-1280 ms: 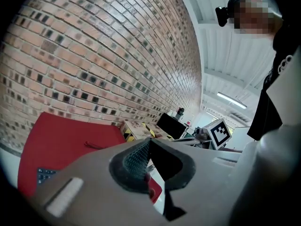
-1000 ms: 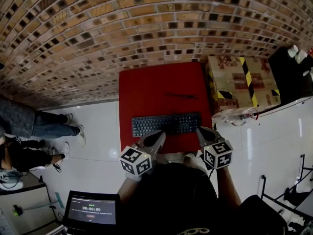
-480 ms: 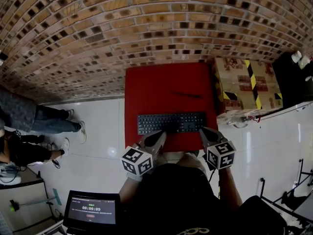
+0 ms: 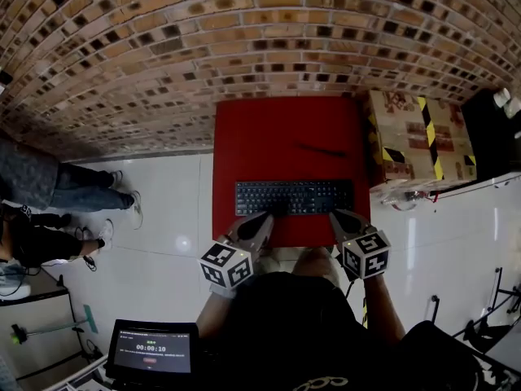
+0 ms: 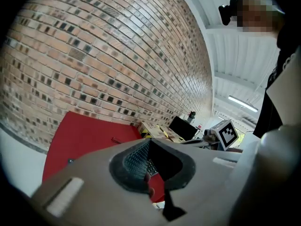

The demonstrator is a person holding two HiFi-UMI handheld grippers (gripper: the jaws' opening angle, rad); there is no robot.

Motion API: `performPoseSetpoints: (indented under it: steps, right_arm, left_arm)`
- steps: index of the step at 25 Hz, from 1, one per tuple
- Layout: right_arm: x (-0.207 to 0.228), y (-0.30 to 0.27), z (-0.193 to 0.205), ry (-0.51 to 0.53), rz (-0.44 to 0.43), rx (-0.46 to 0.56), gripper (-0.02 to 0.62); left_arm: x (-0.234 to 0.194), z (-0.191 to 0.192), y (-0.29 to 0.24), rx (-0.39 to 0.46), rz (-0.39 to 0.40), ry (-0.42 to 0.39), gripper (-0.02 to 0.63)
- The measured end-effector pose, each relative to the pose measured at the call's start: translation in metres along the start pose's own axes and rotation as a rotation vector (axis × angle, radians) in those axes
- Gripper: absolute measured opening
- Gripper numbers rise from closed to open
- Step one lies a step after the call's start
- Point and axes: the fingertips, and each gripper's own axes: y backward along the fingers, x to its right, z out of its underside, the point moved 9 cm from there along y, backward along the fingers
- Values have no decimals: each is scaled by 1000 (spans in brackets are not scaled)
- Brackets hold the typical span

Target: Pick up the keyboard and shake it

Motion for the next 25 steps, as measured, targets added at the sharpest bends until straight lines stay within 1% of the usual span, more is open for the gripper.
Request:
performPoseSetpoints:
  steps: [3,9,11,14,17,19,21,23,24,25]
  right_arm:
    - [2,-9,4,11,1,-18,-11]
    - [-2,-12,9,19,-16,-53,-11]
    - [-2,-14,10,28,-28,-59,-11]
    - [2,-12,14,26,-48,-68,-11]
    - [11,-13,18,18,-73,-65,-10]
    - [22,-17,23,12,-82,-71,-9]
    - [38,-23,32,3,-85,-108,-9]
    - [58,-32,44,-12,-88,-164,-9]
    - [68,-37,51,-26,-96,-199,12]
    - [79,-43,59,-44,-106,-239,101]
  left_arm:
    - [-11,9,2,9,-21,19,16]
    - [-17,18,14,15,-52,56,17]
    - [-22,21,15,12,-85,68,16]
    - [-30,26,15,10,-170,101,16]
    - [-51,34,14,5,-230,149,17]
    - [-74,41,11,-5,-252,190,17]
    - [-100,50,7,-29,-258,231,18]
    - [-128,58,0,-88,-229,258,98]
    - [-142,61,-5,-130,-213,260,119]
    - [-155,63,-9,-178,-208,249,148]
